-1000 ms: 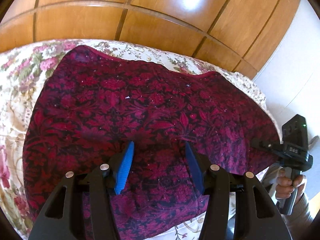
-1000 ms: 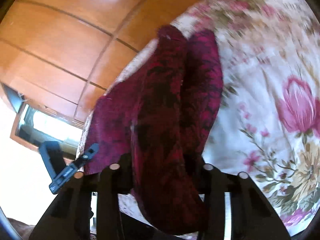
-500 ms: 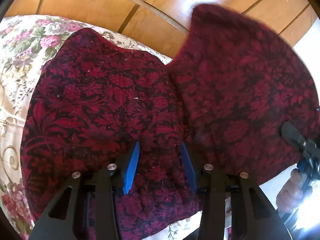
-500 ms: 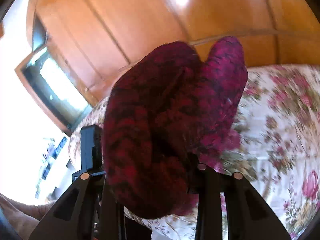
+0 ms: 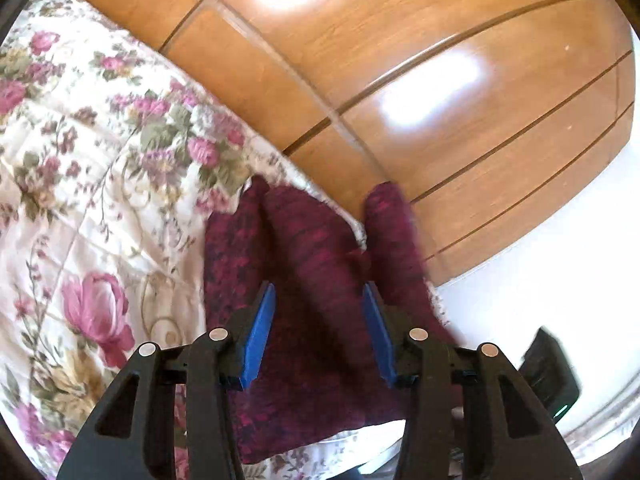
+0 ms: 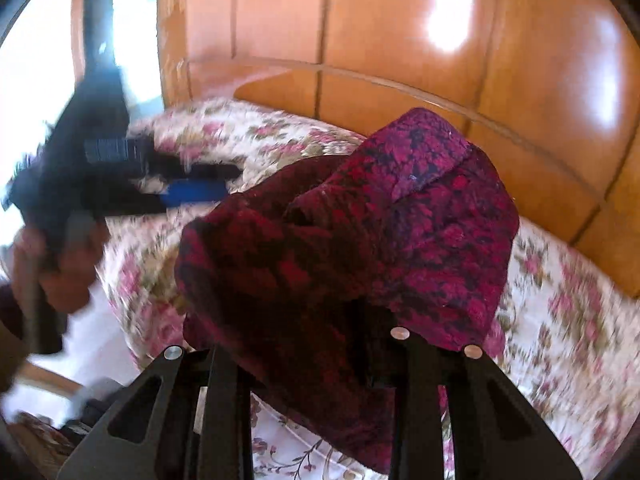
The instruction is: Fold small clothes
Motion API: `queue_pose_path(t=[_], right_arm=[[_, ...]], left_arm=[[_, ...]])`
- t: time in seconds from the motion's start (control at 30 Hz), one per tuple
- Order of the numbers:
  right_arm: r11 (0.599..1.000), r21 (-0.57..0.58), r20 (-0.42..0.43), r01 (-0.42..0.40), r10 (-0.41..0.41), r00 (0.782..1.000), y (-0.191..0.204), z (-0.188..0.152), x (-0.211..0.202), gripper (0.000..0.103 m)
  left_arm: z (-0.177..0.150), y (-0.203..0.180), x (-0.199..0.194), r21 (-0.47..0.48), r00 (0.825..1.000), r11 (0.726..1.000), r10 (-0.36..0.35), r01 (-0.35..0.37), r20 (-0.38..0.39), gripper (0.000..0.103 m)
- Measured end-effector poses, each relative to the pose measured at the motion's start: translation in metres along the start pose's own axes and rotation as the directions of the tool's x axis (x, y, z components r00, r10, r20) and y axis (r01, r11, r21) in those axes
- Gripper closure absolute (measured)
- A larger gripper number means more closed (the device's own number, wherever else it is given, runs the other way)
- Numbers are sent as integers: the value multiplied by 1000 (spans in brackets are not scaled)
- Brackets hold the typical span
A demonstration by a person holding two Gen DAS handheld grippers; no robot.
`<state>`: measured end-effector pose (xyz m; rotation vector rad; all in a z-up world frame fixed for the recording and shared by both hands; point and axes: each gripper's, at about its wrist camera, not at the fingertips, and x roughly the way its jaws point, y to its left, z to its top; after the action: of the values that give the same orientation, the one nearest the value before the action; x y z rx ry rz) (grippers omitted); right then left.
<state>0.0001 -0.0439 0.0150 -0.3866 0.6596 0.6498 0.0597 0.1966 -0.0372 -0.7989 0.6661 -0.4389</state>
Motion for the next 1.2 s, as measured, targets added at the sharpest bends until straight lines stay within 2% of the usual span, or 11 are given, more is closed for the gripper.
queue_pose_path(t=[0.17,0.37,0.4,0.47,0.57,0.63,0.7,0.83,0.93,1.07,1.2], right_arm=[[983,-169,10,69,-69,998,33,-9,17,76],[958,-257,43,131,-124,991,49,-20,20,76],[957,-257,47,133,-125,991,48,-21,20,76],[958,-253,53,137,-128,990,44,-22,19,76],[967,-221,66,128,-116,991,33,-23,14,72],[979,-188,70,73,-61,996,24,-23,7,59],[990,-128,64,-57,66,996,9,-24,-5,33],[942,56,82,-331,326,942,-37,-29,-39,28],[882,193,155,-430,405,901,-84,-34,-60,27],[915,271,125,-298,274,954,-113,-35,-48,36],[937,253,48,-240,236,971,-104,-24,-8,49]], left_arm=[[14,-18,15,52,998,998,-39,42,-55,47],[17,-36,58,115,981,993,-15,38,-194,47],[17,-38,63,119,979,992,-11,36,-205,49],[17,-44,72,150,975,989,22,12,-220,72],[18,-52,79,210,974,977,80,-34,-213,85],[17,-55,78,233,973,971,106,-57,-205,87],[16,-59,74,251,973,966,120,-68,-197,87],[16,-55,64,264,972,960,147,-96,-181,87],[14,-49,52,267,971,956,169,-120,-168,87],[9,-32,36,235,969,959,198,-159,-151,88],[3,-16,29,203,963,957,235,-206,-130,88]])
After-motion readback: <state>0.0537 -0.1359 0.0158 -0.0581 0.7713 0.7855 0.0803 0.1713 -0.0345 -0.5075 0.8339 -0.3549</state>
